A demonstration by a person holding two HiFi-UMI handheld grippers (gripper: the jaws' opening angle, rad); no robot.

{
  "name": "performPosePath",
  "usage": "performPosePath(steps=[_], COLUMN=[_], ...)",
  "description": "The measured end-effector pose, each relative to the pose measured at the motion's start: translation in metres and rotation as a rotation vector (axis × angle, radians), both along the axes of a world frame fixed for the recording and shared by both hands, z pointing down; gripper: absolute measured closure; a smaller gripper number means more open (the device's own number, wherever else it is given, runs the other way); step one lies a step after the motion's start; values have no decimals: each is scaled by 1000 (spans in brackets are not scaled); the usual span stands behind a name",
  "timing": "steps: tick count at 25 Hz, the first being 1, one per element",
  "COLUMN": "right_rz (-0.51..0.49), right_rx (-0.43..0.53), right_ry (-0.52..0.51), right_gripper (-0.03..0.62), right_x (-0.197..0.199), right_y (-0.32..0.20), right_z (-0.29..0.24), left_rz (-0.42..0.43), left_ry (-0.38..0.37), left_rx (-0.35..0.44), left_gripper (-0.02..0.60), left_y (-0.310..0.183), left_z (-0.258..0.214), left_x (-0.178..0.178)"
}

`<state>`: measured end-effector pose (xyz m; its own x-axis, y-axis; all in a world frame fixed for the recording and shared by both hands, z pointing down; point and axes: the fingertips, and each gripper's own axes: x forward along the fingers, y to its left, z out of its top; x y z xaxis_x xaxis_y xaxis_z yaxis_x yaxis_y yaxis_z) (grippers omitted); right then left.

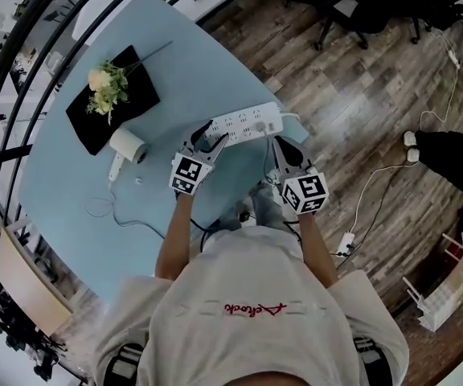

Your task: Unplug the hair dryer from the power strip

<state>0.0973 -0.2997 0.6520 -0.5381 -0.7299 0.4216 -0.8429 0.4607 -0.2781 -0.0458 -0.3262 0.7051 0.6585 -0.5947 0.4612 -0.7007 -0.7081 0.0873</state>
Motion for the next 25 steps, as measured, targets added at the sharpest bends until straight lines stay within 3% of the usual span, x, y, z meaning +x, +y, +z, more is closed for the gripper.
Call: performPosePath(steps=[5, 13, 14, 15, 17, 21, 25], right_rz=[6, -3, 1, 7, -2, -59, -79], right_rx=[-4, 6, 13, 19, 27, 40, 6], right_ry=[8, -13, -17, -18, -4, 30, 68], right_gripper=[576, 574, 557, 444, 347, 304, 301], right_x=[4, 0, -1, -1, -2, -11, -19], right_y=[1, 3, 3, 2, 1, 5, 11], right_z=[4, 6, 6, 5, 4, 2, 13], left_rz=[15, 5, 5, 5, 5, 3, 1], left_ry=[-46, -35, -34, -33, -32, -31, -29], left_rx=[-2, 1, 2, 2, 2, 1, -1], left_gripper=[377, 379, 377, 377, 377, 377, 377], left_y=[0, 0, 0, 0, 0, 0, 0], left_z=[11, 12, 12, 13, 13, 12, 12], left_x=[0, 1, 0, 0, -1, -1, -1])
